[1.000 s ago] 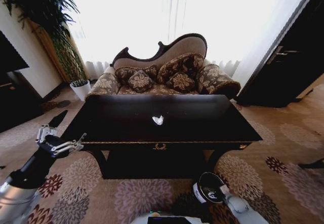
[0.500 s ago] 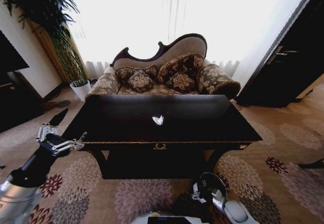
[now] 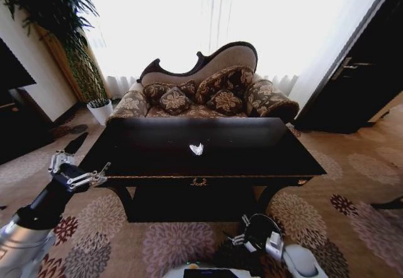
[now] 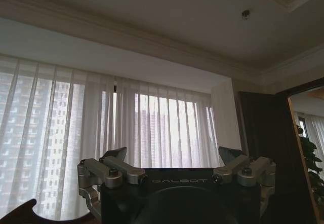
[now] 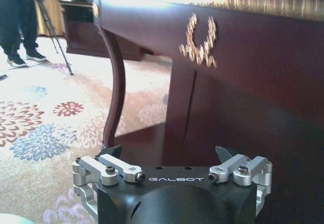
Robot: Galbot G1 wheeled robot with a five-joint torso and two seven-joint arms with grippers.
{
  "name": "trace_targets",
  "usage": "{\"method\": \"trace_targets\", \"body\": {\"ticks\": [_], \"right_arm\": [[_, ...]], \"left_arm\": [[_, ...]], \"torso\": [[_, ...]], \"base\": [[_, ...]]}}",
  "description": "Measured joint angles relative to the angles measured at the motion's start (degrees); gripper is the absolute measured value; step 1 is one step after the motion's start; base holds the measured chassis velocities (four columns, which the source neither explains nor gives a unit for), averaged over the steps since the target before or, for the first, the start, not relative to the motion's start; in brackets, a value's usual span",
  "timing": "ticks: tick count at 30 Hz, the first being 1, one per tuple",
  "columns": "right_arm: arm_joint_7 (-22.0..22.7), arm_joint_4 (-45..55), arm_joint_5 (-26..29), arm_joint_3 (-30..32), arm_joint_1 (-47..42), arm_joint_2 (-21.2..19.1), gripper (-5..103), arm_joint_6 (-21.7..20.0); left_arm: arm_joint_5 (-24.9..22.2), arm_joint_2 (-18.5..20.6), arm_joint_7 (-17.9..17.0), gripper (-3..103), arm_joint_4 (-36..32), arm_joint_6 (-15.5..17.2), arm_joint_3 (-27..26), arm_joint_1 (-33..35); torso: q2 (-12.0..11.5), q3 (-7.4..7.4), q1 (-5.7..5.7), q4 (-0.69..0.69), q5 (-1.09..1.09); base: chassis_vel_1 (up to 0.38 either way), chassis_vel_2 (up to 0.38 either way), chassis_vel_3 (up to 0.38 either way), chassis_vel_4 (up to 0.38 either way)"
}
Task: Move to the front of the table and place the trash on the table into the trash bin.
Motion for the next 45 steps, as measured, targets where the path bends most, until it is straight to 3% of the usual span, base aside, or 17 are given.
{"method": "trace_targets", "body": {"ticks": [7, 13, 24, 28, 31, 36, 37, 38, 42, 44, 45], "right_arm": [[-5.71, 8.52, 2.82, 5.28, -2.24, -2.08, 100, -0.44], [-6.80, 14.32, 6.08, 8.64, -2.16, -4.45, 100, -3.05], [-4.17, 23.71, 12.86, 13.20, 1.14, -7.63, 100, -10.58], [-2.06, 28.20, 19.04, 16.53, 3.46, -10.44, 100, -15.05], [-0.70, 28.91, 20.20, 16.65, 4.30, -11.32, 100, -16.55], [5.96, 29.64, 22.38, 14.25, 6.72, -13.82, 100, -21.38], [10.12, 29.74, 22.80, 12.15, 7.65, -14.92, 100, -23.56], [10.12, 29.74, 22.80, 12.15, 7.65, -14.92, 100, -23.56], [21.94, 29.80, 24.23, 5.83, 11.36, -18.05, 100, -29.10], [23.44, 29.81, 24.80, 4.97, 12.04, -18.47, 100, -29.94], [27.12, 29.81, 26.36, 2.65, 13.71, -19.55, 100, -32.04]], "left_arm": [[-0.04, 0.29, -0.01, 100, 0.00, 0.08, 0.43, -0.62], [-0.10, 0.58, -0.04, 100, 0.00, 0.09, 0.45, -0.87], [-0.41, 0.95, -0.06, 100, 0.00, 0.12, 0.00, -0.81], [-0.28, 0.66, -0.08, 100, 0.00, 0.16, -0.03, -0.72], [-0.05, 0.42, -0.09, 100, 0.00, 0.19, 0.13, -0.69], [0.54, -0.18, -0.09, 100, 0.00, 0.22, 0.28, -0.25], [0.62, -0.33, -0.09, 100, 0.00, 0.23, 0.08, 0.14], [0.62, -0.33, -0.09, 100, 0.00, 0.23, 0.08, 0.14], [0.63, -0.60, -0.10, 100, 0.00, 0.24, -1.40, 1.75], [0.63, -0.68, -0.10, 100, 0.00, 0.24, -1.57, 1.94], [0.65, -0.98, -0.11, 100, 0.00, 0.24, -1.86, 2.40]], "torso": [[0.00, 0.00, 0.00, 0.01, 0.00], [0.00, 0.00, 0.00, 0.00, 0.00], [0.00, 0.01, 0.00, 0.00, 0.00], [0.00, 0.00, 0.00, 0.00, -0.02], [0.00, 0.01, 0.00, 0.01, 0.00], [0.00, 0.00, 0.00, 0.01, -0.01], [0.00, 0.00, 0.00, 0.01, 0.00], [0.00, 0.00, 0.00, 0.01, 0.00], [0.00, 0.01, 0.00, 0.00, 0.00], [0.00, 0.01, 0.00, 0.01, 0.00], [0.00, 0.01, 0.00, 0.01, -0.01]], "base": [[0.000, 0.000, 0.000, 0.000], [0.000, 0.000, 0.000, 0.000], [0.000, 0.000, 0.000, 0.000], [0.000, 0.000, 0.000, 0.000], [0.000, 0.000, 0.000, 0.000], [0.000, 0.000, 0.000, 0.000], [0.000, 0.000, 0.000, 0.000], [0.000, 0.000, 0.000, 0.000], [0.000, 0.000, 0.000, 0.000], [0.000, 0.000, 0.000, 0.000], [0.000, 0.000, 0.000, 0.000]]}}
